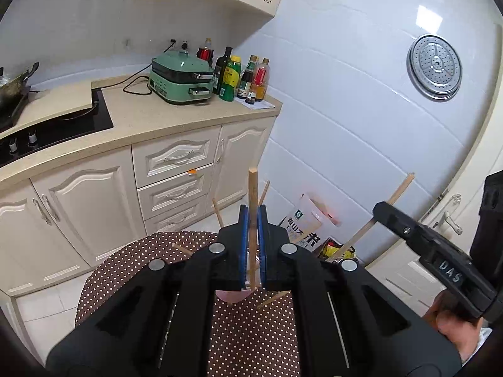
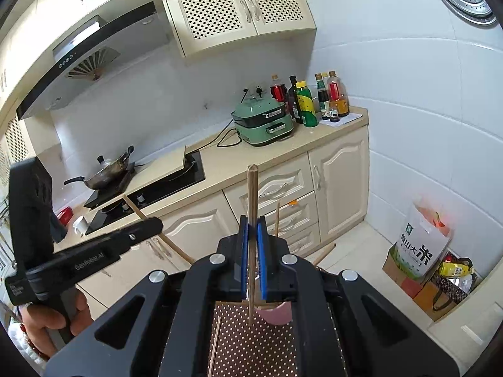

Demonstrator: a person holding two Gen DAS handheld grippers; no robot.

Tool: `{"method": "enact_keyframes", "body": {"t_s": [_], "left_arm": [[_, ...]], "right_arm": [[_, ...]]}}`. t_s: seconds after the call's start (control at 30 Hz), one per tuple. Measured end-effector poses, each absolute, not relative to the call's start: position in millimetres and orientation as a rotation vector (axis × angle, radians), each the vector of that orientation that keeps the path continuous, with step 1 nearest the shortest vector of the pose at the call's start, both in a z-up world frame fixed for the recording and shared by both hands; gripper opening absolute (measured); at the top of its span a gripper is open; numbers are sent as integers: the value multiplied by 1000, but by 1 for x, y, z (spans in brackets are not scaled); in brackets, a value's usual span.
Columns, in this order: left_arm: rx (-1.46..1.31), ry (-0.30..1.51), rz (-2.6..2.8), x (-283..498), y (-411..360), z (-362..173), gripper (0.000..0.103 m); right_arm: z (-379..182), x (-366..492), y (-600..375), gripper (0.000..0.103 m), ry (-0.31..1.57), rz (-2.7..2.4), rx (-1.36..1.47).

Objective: Organize utensils
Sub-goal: 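Lift both held chopsticks upright and carry them over the pink cup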

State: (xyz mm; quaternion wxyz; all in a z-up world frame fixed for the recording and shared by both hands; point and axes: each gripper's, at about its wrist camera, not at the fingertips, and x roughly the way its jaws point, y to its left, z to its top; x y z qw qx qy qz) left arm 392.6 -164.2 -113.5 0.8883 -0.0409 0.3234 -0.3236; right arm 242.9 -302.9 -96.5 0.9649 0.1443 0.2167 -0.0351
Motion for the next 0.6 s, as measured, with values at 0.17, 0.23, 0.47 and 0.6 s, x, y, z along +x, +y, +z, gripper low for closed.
{"method": "enact_keyframes", "body": {"t_s": [0.17, 0.23, 0.47, 0.6], "left_arm": [[-60, 695, -650, 408, -172, -126, 6], [-52, 706, -640, 414, -174, -132, 6], [-21, 730, -622, 428, -180, -149, 6], [-16, 754, -622, 434, -181, -159, 6]], "right_arm": [[-99, 256, -309, 4, 436, -79, 291], [-101, 261, -310, 4, 441, -82, 285], [-111, 280, -310, 4, 468, -85, 262], [-117, 288, -310, 4, 485, -83, 251]]}}
